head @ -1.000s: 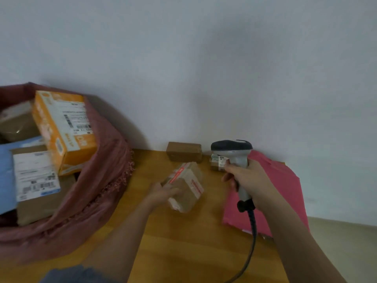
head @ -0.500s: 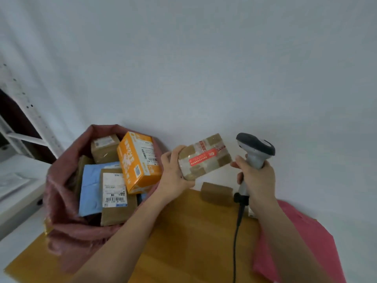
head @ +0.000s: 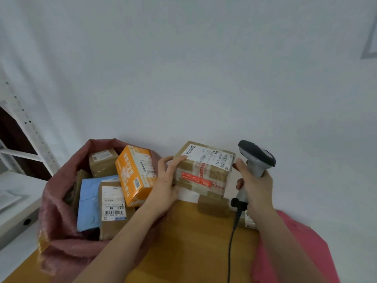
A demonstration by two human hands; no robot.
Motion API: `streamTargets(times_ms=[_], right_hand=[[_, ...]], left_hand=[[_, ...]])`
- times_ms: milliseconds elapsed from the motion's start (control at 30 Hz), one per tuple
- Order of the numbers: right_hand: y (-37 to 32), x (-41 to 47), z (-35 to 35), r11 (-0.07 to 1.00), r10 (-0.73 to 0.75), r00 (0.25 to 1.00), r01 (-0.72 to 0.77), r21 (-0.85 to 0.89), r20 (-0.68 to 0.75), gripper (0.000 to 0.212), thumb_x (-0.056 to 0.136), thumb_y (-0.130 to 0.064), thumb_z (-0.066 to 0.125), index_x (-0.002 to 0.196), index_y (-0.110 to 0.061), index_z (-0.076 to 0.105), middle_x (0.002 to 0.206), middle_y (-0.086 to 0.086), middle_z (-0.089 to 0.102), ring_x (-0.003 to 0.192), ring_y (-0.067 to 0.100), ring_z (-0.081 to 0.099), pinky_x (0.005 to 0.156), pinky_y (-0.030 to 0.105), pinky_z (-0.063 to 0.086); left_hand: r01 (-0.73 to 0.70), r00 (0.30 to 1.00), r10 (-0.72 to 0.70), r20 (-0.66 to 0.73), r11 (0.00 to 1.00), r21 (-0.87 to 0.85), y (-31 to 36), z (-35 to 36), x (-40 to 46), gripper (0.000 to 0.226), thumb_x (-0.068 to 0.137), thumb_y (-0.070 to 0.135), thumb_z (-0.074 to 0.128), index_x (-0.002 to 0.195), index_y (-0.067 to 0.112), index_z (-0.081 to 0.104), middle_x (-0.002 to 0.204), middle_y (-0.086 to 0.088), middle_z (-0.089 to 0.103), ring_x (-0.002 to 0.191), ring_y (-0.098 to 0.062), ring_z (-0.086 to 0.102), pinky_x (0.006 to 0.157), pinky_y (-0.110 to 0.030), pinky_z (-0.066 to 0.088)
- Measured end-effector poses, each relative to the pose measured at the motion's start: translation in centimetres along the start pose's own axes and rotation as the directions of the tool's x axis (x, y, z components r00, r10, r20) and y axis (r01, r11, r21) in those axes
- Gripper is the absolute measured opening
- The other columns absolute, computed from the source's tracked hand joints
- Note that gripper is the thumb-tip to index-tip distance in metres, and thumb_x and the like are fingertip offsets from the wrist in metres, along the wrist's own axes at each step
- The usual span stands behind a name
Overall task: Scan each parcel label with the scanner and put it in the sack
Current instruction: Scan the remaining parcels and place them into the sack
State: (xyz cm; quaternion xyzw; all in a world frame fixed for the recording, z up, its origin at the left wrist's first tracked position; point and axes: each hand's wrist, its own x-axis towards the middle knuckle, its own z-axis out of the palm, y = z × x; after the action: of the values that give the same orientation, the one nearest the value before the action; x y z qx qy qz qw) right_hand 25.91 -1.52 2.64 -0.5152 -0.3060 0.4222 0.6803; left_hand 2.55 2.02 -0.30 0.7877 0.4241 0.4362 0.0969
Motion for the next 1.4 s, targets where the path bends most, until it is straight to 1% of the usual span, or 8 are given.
streamTargets(times_ms=[167, 333, 500, 633, 867, 1133, 1267, 1400], right_hand=[[0.3, 0.1, -0.9, 0.999, -0.035, 0.999, 0.036, -0.018, 0.004, 0.037, 0.075, -0.039, 0.08, 0.095, -0.017, 0.058, 0.054, -0.009, 0.063, 0.042, 0.007, 0.052, 0.042, 0.02, 0.046], [0.8, 0.2, -0.9, 0.998, -0.042, 0.999, 0.041, -0.037, -0.002, 0.037, 0.076, -0.028, 0.081, 0.102, -0.009, 0.063, 0.063, -0.004, 0.065, 0.044, 0.008, 0.052, 0.043, 0.019, 0.045], [1.2, 0.0, -0.2, 0.992, -0.063, 0.997, 0.067, -0.102, 0.045, 0.041, 0.077, -0.024, 0.08, 0.111, -0.01, 0.064, 0.085, 0.0, 0.071, 0.052, 0.002, 0.06, 0.048, 0.015, 0.046], [1.1, -0.1, -0.1, 0.992, -0.068, 0.994, 0.077, -0.103, 0.09, 0.042, 0.078, -0.018, 0.08, 0.115, -0.012, 0.062, 0.097, -0.003, 0.075, 0.069, 0.003, 0.071, 0.051, 0.015, 0.051], [0.5, 0.0, -0.6, 0.987, -0.039, 0.955, 0.083, -0.138, 0.295, 0.046, 0.075, -0.013, 0.082, 0.115, -0.014, 0.059, 0.096, -0.004, 0.077, 0.081, 0.016, 0.074, 0.058, 0.026, 0.058], [0.9, -0.1, -0.7, 0.933, -0.041, 0.961, 0.134, -0.333, 0.273, 0.03, 0.078, -0.017, 0.079, 0.102, -0.013, 0.062, 0.078, -0.002, 0.075, 0.059, 0.003, 0.068, 0.054, 0.022, 0.053], [0.7, -0.1, -0.8, 0.912, -0.07, 0.989, 0.116, -0.393, 0.131, 0.022, 0.083, -0.015, 0.069, 0.104, -0.012, 0.061, 0.083, 0.001, 0.072, 0.045, 0.005, 0.06, 0.055, 0.03, 0.053], [-0.4, -0.4, -1.2, 0.927, -0.032, 0.986, 0.092, -0.365, 0.165, 0.02, 0.085, -0.01, 0.065, 0.104, -0.01, 0.061, 0.084, -0.005, 0.075, 0.045, 0.006, 0.057, 0.051, 0.027, 0.052]], left_hand=[[0.142, 0.98, -0.086, 0.178, 0.934, -0.328, 2.5, 1.5, -0.7, 0.082, 0.075, 0.018, 0.07, 0.142, 0.037, 0.026, 0.134, 0.004, 0.028, 0.126, 0.002, 0.038, 0.097, -0.021, 0.048], [0.433, 0.881, -0.434, 0.189, 0.576, -0.693, 5.1, 1.6, 0.4, 0.036, 0.084, 0.053, 0.065, 0.101, 0.022, 0.06, 0.12, -0.012, 0.062, 0.112, -0.029, 0.061, 0.097, -0.045, 0.05], [0.534, 0.738, -0.656, 0.158, 0.425, -0.731, 4.5, 1.8, 0.8, 0.029, 0.095, 0.032, 0.058, 0.118, 0.021, 0.045, 0.118, -0.009, 0.063, 0.099, -0.019, 0.066, 0.069, -0.03, 0.053], [0.629, 0.624, -0.699, 0.349, 0.183, -0.756, 3.5, 1.0, 0.8, 0.067, 0.087, 0.037, 0.068, 0.141, 0.029, 0.029, 0.114, -0.008, 0.071, 0.109, -0.027, 0.065, 0.08, -0.045, 0.055], [0.806, 0.455, -0.621, 0.638, -0.017, -0.592, 1.4, -1.3, -0.4, 0.068, 0.072, 0.062, 0.069, 0.128, 0.024, 0.06, 0.111, -0.015, 0.071, 0.112, -0.04, 0.06, 0.08, -0.059, 0.053], [0.899, 0.389, -0.619, 0.682, 0.093, -0.428, 0.1, -2.2, -1.9, 0.079, 0.058, 0.059, 0.077, 0.121, 0.014, 0.065, 0.118, -0.013, 0.069, 0.117, -0.036, 0.06, 0.091, -0.051, 0.052], [0.852, 0.428, -0.697, 0.575, 0.099, -0.514, 0.0, -2.6, -1.7, 0.073, 0.061, 0.051, 0.076, 0.118, 0.008, 0.062, 0.098, -0.011, 0.073, 0.093, -0.028, 0.064, 0.084, -0.046, 0.056], [0.699, 0.466, -0.759, 0.455, 0.0, -0.715, 0.1, -2.4, -1.5, 0.054, 0.07, 0.024, 0.074, 0.119, 0.012, 0.055, 0.106, -0.015, 0.071, 0.104, -0.037, 0.066, 0.106, -0.054, 0.04]])
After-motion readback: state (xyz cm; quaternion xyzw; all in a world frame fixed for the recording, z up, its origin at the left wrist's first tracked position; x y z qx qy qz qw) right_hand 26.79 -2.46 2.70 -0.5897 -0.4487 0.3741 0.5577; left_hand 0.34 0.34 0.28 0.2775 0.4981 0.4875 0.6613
